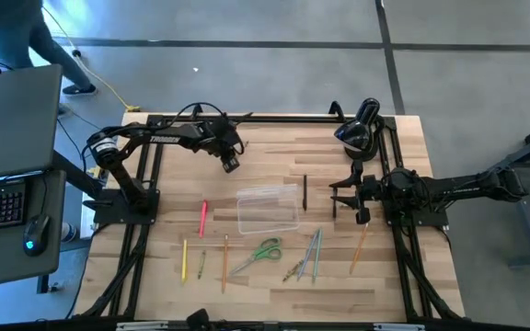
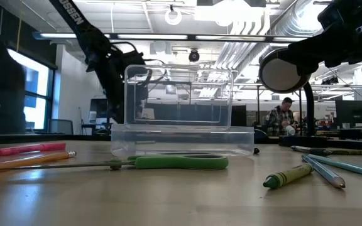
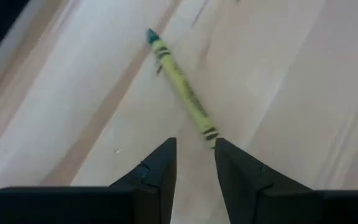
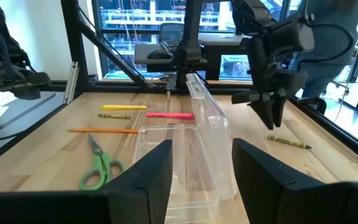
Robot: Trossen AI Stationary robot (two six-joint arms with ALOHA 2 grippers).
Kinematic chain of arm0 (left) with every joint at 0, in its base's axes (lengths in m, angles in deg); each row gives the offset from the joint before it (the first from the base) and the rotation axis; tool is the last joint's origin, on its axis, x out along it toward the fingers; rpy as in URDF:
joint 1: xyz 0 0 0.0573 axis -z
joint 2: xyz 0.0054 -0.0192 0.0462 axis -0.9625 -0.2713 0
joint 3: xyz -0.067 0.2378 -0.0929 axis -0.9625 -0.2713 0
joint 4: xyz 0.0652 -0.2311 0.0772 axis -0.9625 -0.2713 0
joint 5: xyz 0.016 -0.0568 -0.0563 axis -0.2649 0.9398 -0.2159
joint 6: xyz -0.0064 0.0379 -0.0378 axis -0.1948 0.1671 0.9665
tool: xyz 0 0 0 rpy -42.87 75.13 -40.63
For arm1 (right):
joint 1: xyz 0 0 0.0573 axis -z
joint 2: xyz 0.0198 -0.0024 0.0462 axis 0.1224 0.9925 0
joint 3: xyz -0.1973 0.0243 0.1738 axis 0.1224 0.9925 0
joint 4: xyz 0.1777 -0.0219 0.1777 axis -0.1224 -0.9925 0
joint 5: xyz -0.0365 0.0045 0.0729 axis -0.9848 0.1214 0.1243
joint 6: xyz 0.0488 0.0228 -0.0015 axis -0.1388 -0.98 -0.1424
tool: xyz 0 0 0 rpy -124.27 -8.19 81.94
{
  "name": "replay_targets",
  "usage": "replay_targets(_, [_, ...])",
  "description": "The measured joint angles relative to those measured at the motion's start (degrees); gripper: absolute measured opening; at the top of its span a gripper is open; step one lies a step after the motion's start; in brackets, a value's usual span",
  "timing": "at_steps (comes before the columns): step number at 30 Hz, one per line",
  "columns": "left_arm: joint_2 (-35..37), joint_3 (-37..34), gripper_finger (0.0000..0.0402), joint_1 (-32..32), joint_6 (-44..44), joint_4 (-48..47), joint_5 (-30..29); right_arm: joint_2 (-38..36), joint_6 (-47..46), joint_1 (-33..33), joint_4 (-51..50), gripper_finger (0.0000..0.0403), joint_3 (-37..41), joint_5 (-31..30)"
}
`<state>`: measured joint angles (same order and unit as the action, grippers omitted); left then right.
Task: Pick & place school supplies into a supply box
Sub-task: Put the green crayon into the supply box
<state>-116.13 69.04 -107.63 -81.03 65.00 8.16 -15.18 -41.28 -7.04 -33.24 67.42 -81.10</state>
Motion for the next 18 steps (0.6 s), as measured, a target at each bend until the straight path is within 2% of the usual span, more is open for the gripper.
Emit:
replay_targets(4, [0.0,5.2,0.0143,1.3,0.5,-7.6,-8.3,0.0,-0.2,0.0,0.0,0.0146,0.0,0.0])
replay_targets(6, [0.0,8.0,0.0143,1.2,3.9,-11.1,-9.6,0.0,-0.2,0.0,0.0,0.0146,0.0,0.0])
replay_targets(10, [0.1,9.8,0.0143,1.1,10.9,-7.7,-4.7,0.0,0.1,0.0,0.0,0.0146,0.0,0.0])
replay_targets(14, [-1.3,9.8,0.0143,1.7,9.6,-1.6,2.5,0.0,-0.2,0.0,0.0,0.0146,0.0,0.0])
replay_targets(18, [-5.3,9.7,0.0143,2.9,6.7,0.6,2.6,0.0,-0.2,0.0,0.0,0.0146,0.0,1.0])
